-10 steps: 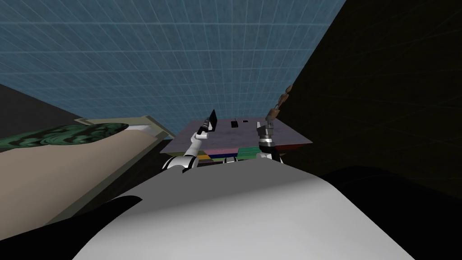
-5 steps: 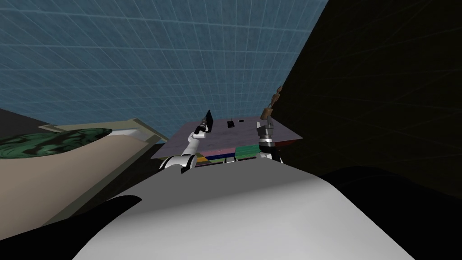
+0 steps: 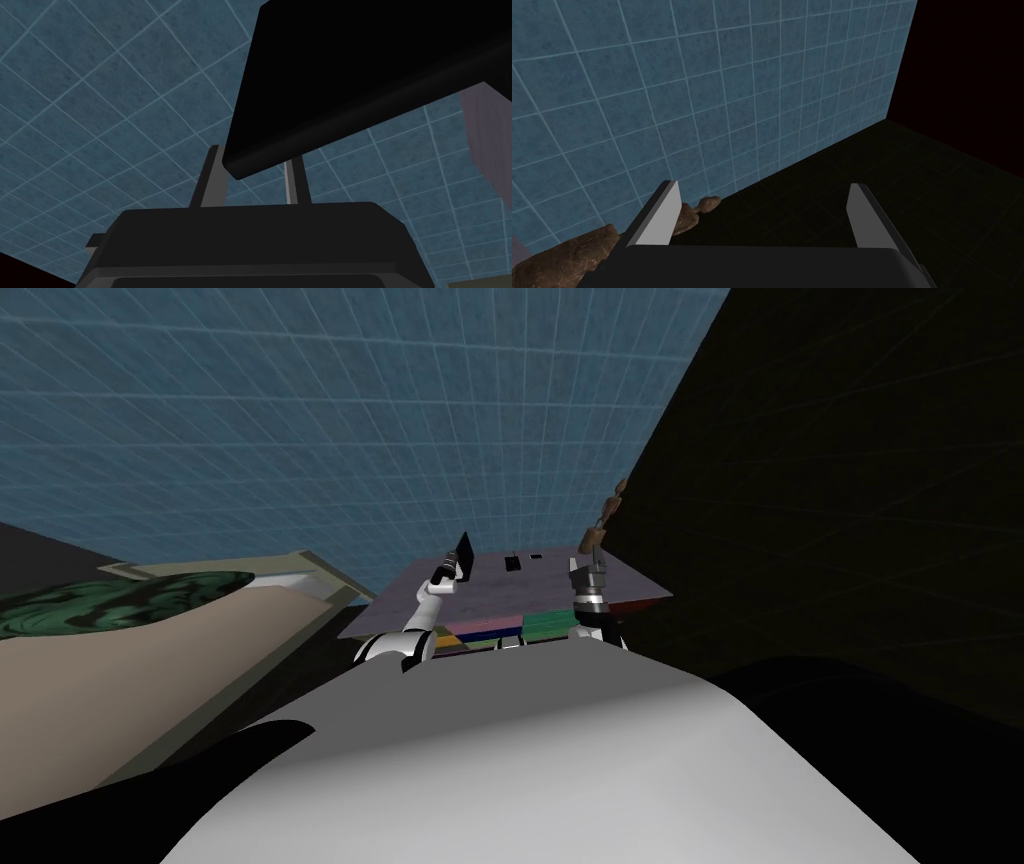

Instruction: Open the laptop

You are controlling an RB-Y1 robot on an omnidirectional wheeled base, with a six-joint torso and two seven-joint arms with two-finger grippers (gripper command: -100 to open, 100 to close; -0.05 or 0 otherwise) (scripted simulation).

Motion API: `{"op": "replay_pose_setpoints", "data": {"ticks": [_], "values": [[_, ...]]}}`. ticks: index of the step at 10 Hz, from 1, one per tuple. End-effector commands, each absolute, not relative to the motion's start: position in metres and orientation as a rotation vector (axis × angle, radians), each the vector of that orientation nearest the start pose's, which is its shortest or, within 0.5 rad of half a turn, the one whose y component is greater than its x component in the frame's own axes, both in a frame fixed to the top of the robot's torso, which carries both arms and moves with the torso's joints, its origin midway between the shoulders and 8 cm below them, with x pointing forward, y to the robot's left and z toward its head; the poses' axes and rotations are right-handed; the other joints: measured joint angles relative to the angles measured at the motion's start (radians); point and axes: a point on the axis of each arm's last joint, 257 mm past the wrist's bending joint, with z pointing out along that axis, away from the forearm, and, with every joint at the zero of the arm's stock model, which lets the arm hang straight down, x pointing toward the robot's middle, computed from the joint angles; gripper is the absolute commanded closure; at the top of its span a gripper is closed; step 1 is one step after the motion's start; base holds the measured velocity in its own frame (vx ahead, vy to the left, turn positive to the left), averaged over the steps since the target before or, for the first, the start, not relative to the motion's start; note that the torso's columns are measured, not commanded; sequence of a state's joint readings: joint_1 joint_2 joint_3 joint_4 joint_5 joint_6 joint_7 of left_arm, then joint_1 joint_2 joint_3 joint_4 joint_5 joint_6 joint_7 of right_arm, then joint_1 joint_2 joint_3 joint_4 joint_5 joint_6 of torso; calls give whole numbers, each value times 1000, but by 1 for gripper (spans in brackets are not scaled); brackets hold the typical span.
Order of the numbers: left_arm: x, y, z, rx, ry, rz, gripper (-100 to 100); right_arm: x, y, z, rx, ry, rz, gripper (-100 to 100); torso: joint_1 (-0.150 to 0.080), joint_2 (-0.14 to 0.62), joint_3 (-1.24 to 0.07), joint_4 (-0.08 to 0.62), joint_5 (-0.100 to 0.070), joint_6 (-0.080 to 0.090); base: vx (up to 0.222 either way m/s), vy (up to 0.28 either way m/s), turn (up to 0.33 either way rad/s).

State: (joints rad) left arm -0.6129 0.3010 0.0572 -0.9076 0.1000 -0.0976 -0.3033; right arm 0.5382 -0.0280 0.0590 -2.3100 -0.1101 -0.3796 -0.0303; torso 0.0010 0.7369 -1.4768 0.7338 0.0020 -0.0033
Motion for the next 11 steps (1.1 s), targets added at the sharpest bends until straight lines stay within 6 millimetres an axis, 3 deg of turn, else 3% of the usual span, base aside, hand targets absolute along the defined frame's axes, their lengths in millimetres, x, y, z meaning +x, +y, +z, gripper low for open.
{"op": "replay_pose_setpoints", "data": {"ticks": [1,2,9,10,11], "values": [[691,272,-157,-809,1383,-892,100,356,-274,0,831,651,1419,0,2,0,0,0,1,0,18,-27,185],[693,279,-147,-804,1364,-885,100,356,-274,0,831,651,1419,0,2,1,0,0,1,2,4,-12,35],[691,250,-165,-1113,1233,-1173,100,356,-274,0,831,651,1419,0,7,-5,-3,-2,2,-2,32,146,-24],[693,247,-154,-1059,1241,-1154,100,356,-274,0,831,651,1418,0,9,-5,-3,-3,2,-2,8,97,-27],[688,241,-164,-1131,1196,-1222,100,356,-274,0,831,651,1419,0,1,-4,-3,-2,1,0,28,99,-21]]}}
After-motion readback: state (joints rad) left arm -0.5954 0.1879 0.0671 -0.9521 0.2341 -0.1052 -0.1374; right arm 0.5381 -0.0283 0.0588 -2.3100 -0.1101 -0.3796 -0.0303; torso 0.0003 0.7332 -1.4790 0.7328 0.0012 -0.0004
